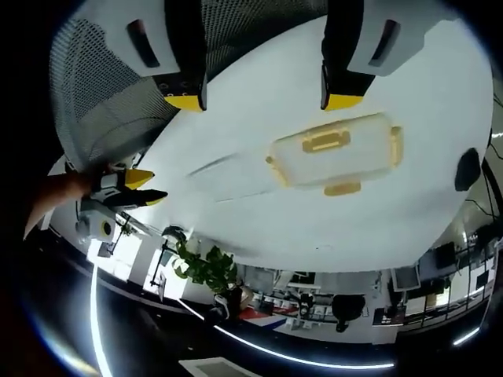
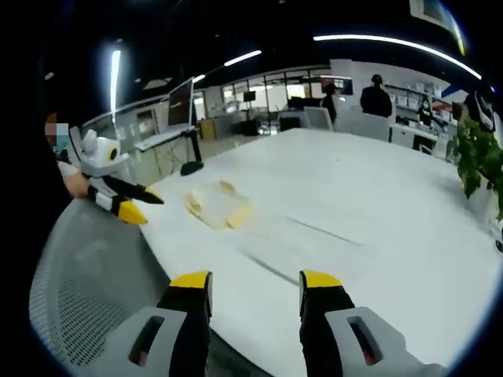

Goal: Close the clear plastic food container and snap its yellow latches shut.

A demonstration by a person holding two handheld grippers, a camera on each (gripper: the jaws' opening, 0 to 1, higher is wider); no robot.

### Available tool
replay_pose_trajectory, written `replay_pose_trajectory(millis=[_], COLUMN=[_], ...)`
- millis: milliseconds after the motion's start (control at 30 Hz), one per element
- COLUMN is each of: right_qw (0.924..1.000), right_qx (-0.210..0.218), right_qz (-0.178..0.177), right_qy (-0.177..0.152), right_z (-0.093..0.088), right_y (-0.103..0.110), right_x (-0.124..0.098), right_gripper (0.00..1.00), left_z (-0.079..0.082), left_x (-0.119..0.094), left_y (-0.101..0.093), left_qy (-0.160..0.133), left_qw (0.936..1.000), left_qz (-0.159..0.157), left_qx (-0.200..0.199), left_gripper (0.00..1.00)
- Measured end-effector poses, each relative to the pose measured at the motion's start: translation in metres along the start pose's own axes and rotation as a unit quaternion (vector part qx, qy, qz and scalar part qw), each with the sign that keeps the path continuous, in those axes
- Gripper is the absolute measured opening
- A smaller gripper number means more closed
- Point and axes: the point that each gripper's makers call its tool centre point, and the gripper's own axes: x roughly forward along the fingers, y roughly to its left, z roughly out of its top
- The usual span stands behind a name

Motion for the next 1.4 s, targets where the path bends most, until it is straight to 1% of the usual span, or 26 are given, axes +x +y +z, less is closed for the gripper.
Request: replay_pose_trajectory(millis=[33, 67, 133, 200, 267, 400, 467, 533, 567, 633, 733, 800, 967, 1033, 1100, 1167, 1300, 1400], right_qw=[1.0000, 1.0000, 1.0000, 0.9999, 0.9998, 0.9996, 0.9997, 0.9998, 0.9998, 0.9996, 0.9996, 0.9997, 0.9994, 0.9994, 0.9991, 0.9991, 0.9987, 0.9985], right_qx=[-0.002, -0.002, -0.004, -0.001, -0.008, -0.013, -0.006, 0.001, 0.007, 0.015, 0.014, 0.014, 0.022, 0.020, 0.026, 0.022, 0.017, 0.016], right_qz=[0.000, 0.001, 0.006, 0.012, 0.018, 0.024, 0.023, 0.020, 0.017, 0.013, 0.010, 0.010, 0.012, 0.012, 0.011, 0.012, 0.019, 0.025], right_qy=[0.001, 0.002, 0.002, 0.001, 0.001, 0.004, -0.001, -0.008, -0.012, -0.019, -0.021, -0.020, -0.025, -0.026, -0.032, -0.034, -0.044, -0.046], right_z=[0.000, 0.000, 0.000, 0.002, 0.004, 0.002, 0.004, 0.008, 0.010, 0.012, 0.011, 0.011, 0.013, 0.014, 0.016, 0.020, 0.031, 0.033], right_y=[0.000, 0.001, 0.002, 0.004, 0.006, 0.009, 0.007, 0.004, 0.002, 0.000, 0.000, -0.001, -0.002, -0.003, -0.005, -0.002, -0.001, 0.000], right_x=[0.000, 0.001, 0.001, 0.001, 0.001, 0.000, -0.001, -0.001, -0.001, -0.003, -0.004, -0.004, -0.005, -0.006, -0.008, -0.009, -0.007, -0.004], right_gripper=[0.43, 0.43, 0.44, 0.44, 0.45, 0.45, 0.46, 0.46, 0.46, 0.46, 0.46, 0.46, 0.47, 0.47, 0.47, 0.47, 0.47, 0.47], left_z=[0.003, 0.003, 0.002, 0.004, 0.003, 0.002, 0.001, 0.003, 0.005, 0.004, 0.004, 0.007, 0.009, 0.007, 0.004, 0.006, 0.011, 0.011], left_x=[0.000, 0.000, 0.001, 0.001, 0.000, -0.001, 0.001, 0.001, 0.000, 0.000, 0.000, -0.001, -0.004, -0.004, -0.003, -0.002, -0.002, -0.002], left_y=[-0.002, -0.003, -0.002, -0.001, 0.001, -0.001, 0.000, 0.003, 0.004, 0.002, 0.001, 0.001, 0.002, 0.003, 0.003, 0.003, 0.005, 0.006], left_qy=[-0.007, -0.007, -0.001, -0.002, 0.006, 0.011, 0.012, 0.007, 0.003, 0.004, 0.004, -0.002, -0.006, -0.001, 0.006, 0.008, 0.002, 0.003], left_qw=[1.0000, 0.9999, 1.0000, 1.0000, 0.9999, 0.9998, 0.9999, 0.9999, 0.9999, 0.9999, 1.0000, 0.9999, 0.9999, 0.9999, 0.9999, 0.9999, 0.9999, 0.9999], left_qz=[-0.004, -0.005, -0.003, -0.002, 0.003, 0.003, 0.004, 0.010, 0.010, 0.009, 0.006, 0.008, 0.010, 0.012, 0.011, 0.012, 0.014, 0.013], left_qx=[0.006, 0.009, 0.008, 0.008, 0.010, 0.015, 0.012, -0.002, -0.004, -0.003, 0.004, 0.006, 0.000, -0.004, -0.005, 0.001, 0.004, 0.009], left_gripper=[0.61, 0.61, 0.61, 0.61, 0.61, 0.61, 0.61, 0.61, 0.61, 0.62, 0.61, 0.63, 0.63, 0.63, 0.63, 0.63, 0.63, 0.63])
